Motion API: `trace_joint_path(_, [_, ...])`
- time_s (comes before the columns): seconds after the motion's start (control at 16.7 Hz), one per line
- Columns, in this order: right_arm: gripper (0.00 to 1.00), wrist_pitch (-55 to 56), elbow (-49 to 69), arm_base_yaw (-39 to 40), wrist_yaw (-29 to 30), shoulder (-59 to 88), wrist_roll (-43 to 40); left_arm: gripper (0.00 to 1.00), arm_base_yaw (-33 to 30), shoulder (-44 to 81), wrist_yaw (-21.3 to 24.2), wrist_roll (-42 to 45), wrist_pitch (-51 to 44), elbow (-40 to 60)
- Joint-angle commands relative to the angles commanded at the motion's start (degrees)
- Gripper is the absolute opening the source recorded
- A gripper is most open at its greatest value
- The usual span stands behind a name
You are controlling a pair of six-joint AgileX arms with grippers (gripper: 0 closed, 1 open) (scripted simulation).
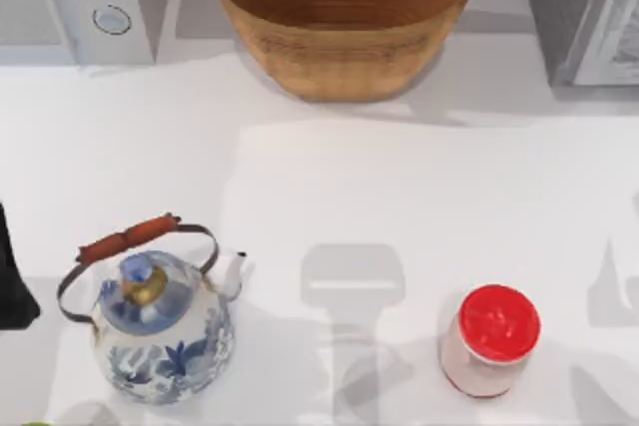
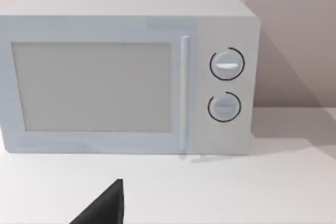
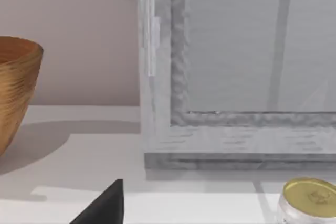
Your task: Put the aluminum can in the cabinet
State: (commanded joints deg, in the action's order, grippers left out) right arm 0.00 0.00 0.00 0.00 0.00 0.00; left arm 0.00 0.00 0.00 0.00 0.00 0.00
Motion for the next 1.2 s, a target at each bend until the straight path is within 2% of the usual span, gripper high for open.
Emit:
trace_joint_path(0.24, [1.00,1.74,-0.14,-0.30,-0.77,1.75,-0.46,1.00,0.00,0.00,0.00,0.00,0.00,0.00])
trace_joint_path(0.48, [1.00,12.20,-0.17,-2.01,-5.15,12.57,-2.90,1.00,0.00,0.00,0.00,0.00,0.00,0.00])
trace_joint_path(0.9, [1.00,44.79,4.67,-9.23,-15.23,51.28,-7.39,1.00,0.00,0.00,0.00,0.00,0.00,0.00])
trace_joint_path(1.2, [1.00,65.83,9.35,-16.20,-19.23,81.58,-7.81,1.00,0.00,0.00,0.00,0.00,0.00,0.00])
